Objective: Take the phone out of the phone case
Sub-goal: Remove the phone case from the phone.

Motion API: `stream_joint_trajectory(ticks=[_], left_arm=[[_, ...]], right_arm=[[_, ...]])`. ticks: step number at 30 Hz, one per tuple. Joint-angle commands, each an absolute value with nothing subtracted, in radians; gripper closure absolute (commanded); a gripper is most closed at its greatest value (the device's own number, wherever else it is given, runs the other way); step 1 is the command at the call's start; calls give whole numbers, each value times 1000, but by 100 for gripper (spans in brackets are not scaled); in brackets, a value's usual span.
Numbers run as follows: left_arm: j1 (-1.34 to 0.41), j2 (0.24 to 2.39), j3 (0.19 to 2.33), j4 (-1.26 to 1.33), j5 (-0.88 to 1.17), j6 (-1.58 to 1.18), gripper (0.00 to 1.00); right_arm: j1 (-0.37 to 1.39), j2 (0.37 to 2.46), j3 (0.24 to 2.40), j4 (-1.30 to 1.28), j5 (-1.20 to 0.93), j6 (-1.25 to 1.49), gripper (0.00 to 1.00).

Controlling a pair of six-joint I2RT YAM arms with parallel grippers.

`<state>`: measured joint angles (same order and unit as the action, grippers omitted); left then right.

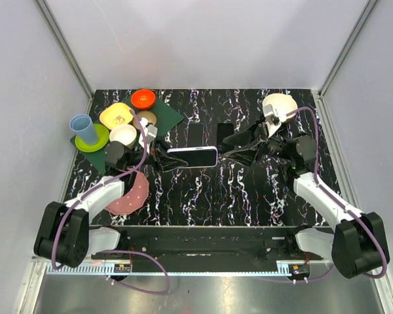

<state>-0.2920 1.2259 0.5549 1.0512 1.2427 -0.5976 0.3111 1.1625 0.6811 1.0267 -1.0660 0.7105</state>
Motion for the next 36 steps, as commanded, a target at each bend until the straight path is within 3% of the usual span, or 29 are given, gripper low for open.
stream_joint_trajectory(ticks=[1,14,25,36], left_arm=[[-282,1206,607,1100,1193,-560,100],[-273,1198,620,1020,1166,-517,100],[-267,1190,624,996,1154,-509,100],[-259,1189,627,988,1152,-514,100]], right_arm=[[307,1132,692,1036,-1134,585,31],[308,1132,813,507,-1006,237,36],[344,1169,900,203,-977,-35,33],[380,1193,931,58,-942,-199,31]])
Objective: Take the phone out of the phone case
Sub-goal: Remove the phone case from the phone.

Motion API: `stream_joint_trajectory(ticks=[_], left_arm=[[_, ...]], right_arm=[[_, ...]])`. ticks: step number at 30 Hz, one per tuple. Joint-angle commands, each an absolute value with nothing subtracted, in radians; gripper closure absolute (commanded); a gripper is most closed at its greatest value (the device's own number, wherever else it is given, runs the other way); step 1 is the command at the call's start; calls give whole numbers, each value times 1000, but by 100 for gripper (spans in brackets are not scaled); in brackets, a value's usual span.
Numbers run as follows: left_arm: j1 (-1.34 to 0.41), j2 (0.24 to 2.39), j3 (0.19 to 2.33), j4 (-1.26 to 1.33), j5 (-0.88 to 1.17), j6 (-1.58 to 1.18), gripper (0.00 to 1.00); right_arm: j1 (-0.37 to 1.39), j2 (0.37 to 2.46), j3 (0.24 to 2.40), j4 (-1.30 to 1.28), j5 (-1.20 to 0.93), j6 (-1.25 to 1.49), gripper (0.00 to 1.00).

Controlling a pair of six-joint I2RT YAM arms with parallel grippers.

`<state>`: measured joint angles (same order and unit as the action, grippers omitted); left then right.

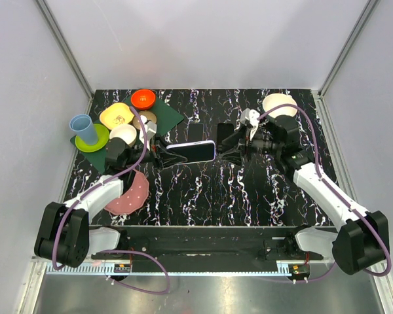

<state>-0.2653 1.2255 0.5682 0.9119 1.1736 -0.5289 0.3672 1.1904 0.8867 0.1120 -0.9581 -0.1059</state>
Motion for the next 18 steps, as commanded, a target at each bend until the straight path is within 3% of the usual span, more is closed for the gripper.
stream_joint_trajectory(ticks=[1,18], left_arm=[[-259,1187,627,988,1152,-514,100],[-259,1232,623,1129,1212,-633,100]], right_arm=[[383,1190,928,49,-951,-215,31],[448,1209,868,71,-959,-350,36]])
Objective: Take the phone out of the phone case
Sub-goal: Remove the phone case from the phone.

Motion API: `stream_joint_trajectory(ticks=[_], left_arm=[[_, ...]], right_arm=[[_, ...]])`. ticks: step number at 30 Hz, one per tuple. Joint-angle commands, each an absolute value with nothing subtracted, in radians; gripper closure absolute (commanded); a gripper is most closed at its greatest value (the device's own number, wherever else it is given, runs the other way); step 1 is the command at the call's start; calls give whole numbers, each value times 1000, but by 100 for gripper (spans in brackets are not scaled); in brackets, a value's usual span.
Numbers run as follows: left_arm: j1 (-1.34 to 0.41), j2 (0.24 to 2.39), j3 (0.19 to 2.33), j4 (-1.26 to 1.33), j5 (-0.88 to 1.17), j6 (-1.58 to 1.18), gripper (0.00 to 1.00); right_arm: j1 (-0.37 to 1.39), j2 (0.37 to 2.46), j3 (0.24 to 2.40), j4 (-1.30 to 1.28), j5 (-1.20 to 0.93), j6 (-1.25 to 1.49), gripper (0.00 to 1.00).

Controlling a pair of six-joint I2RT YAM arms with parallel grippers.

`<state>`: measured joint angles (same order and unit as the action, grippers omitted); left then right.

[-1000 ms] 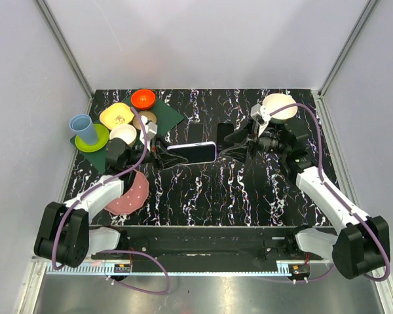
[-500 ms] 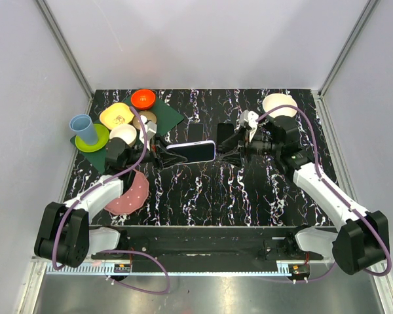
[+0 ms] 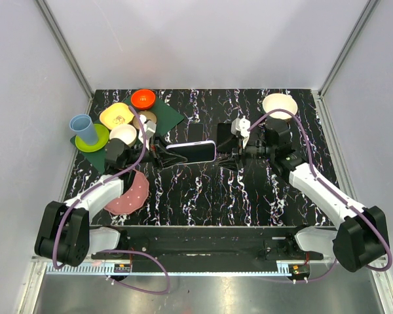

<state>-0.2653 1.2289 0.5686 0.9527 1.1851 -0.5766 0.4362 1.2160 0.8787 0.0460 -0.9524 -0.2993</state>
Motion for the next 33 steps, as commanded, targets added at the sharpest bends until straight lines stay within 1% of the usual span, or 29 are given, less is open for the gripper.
stream_joint_trajectory(ticks=[1,8,15,18,31,33], left_arm=[[-259,1235,621,1135,1215,-641,100],[-262,1252,621,1169,1232,-673,100],[-273,1261,621,1167,1233,-669,100],[-275,1262,621,1166,1233,-666,100],[-276,1264,621,1157,1232,-658,100],[-279,1264,621,1155,1235,-658,100]], right_arm=[[449,1209,867,75,-963,-350,36],[449,1200,851,100,-1017,-353,41],[449,1186,833,138,-1146,-316,47],[449,1184,828,149,-1167,-302,50],[449,1189,813,204,-1154,-262,62],[451,1190,808,216,-1144,-267,65]])
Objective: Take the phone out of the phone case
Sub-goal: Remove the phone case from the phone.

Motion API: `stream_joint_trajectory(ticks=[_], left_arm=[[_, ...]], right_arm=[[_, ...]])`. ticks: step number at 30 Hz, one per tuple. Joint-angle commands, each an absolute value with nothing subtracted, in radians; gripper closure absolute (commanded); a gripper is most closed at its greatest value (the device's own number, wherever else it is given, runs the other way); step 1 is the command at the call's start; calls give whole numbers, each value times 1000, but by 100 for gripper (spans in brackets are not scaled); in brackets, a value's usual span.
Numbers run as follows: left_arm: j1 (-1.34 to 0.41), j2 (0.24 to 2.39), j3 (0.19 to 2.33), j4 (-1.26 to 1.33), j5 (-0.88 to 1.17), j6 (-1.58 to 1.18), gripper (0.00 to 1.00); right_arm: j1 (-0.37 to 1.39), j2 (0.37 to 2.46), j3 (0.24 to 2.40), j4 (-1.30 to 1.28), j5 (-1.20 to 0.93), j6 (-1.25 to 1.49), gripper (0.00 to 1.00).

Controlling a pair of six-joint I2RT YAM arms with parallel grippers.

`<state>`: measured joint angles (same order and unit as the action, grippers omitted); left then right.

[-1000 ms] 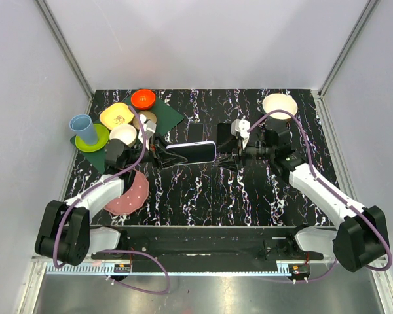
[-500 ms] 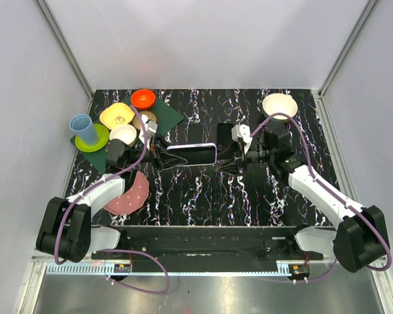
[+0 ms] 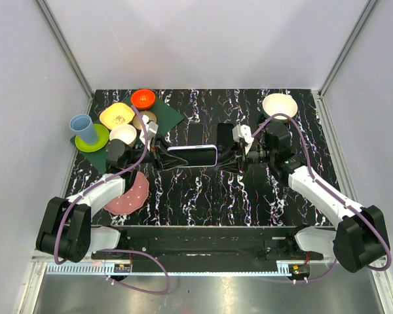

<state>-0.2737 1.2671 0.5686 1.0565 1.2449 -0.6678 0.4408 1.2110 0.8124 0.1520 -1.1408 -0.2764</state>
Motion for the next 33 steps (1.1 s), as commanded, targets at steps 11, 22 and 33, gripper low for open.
stream_joint_trajectory(ticks=[11,22,33], left_arm=[[-291,1264,627,1157,1253,-670,100],[-293,1275,635,1170,1262,-696,100],[-296,1279,637,1181,1272,-709,100]], right_arm=[[449,1184,795,224,-1135,-294,75],[453,1170,776,199,-1109,-413,82],[465,1160,772,149,-1032,-529,83]])
